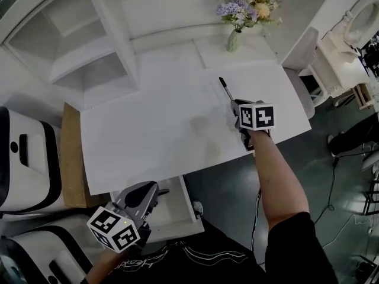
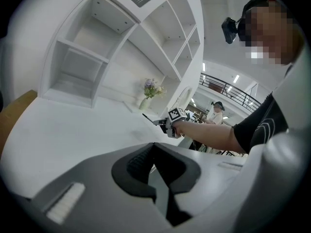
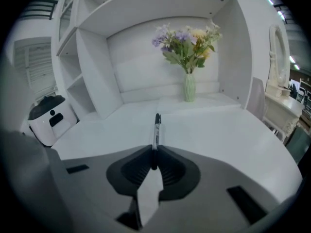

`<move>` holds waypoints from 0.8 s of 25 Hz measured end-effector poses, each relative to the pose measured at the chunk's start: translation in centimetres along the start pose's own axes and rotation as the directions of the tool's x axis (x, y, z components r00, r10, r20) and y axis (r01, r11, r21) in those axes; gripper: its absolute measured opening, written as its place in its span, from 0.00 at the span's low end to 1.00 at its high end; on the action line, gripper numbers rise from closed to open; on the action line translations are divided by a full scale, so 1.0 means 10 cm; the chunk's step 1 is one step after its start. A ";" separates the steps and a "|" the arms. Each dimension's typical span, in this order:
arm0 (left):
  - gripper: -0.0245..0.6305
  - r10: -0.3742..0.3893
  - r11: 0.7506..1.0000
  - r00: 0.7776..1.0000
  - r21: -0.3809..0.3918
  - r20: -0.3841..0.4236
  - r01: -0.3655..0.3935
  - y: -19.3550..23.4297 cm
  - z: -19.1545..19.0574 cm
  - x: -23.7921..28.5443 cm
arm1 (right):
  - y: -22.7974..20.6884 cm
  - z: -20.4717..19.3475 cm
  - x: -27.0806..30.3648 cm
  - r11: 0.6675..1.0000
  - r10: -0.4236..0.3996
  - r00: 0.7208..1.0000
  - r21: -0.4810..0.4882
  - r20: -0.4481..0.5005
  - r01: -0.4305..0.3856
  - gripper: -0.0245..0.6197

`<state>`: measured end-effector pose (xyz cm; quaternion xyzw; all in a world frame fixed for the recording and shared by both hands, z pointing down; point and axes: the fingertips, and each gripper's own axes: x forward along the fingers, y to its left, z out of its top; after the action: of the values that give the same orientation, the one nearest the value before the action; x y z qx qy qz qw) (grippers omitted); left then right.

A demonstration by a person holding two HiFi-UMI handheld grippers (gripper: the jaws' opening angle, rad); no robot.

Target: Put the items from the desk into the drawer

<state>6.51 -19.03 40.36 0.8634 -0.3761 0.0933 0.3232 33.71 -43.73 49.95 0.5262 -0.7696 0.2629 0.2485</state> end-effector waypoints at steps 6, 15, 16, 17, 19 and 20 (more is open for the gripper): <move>0.05 -0.014 1.000 1.000 0.021 0.026 0.013 -0.12 -0.06 -0.34 | 0.59 0.15 -0.58 0.997 0.075 0.991 -0.033 0.112 -0.071 0.10; 0.05 -0.053 0.997 0.995 0.067 0.080 0.048 -0.32 -0.14 -0.93 | 1.71 0.18 -1.61 0.974 0.225 0.940 -0.092 0.256 -0.207 0.10; 0.05 -0.052 0.996 0.995 0.070 0.087 0.046 -0.33 -0.16 -1.00 | 1.83 0.17 -1.72 0.971 0.236 0.934 -0.106 0.270 -0.215 0.10; 0.05 -0.049 0.997 0.994 0.071 0.096 0.042 -0.34 -0.17 -1.08 | 1.96 0.16 -1.83 0.967 0.249 0.927 -0.120 0.280 -0.223 0.10; 0.05 -0.041 0.997 0.993 0.070 0.115 0.033 -0.35 -0.20 -1.22 | 2.21 0.09 -2.01 0.959 0.275 0.916 -0.149 0.293 -0.240 0.10; 0.05 -0.037 0.997 0.992 0.070 0.124 0.028 -0.35 -0.21 -1.29 | 2.33 0.04 -2.09 0.955 0.287 0.911 -0.163 0.295 -0.248 0.10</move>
<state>0.16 -8.33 35.11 0.8841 -0.3780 0.0465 0.2708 18.52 -22.63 32.57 0.4346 -0.8788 0.1594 0.1155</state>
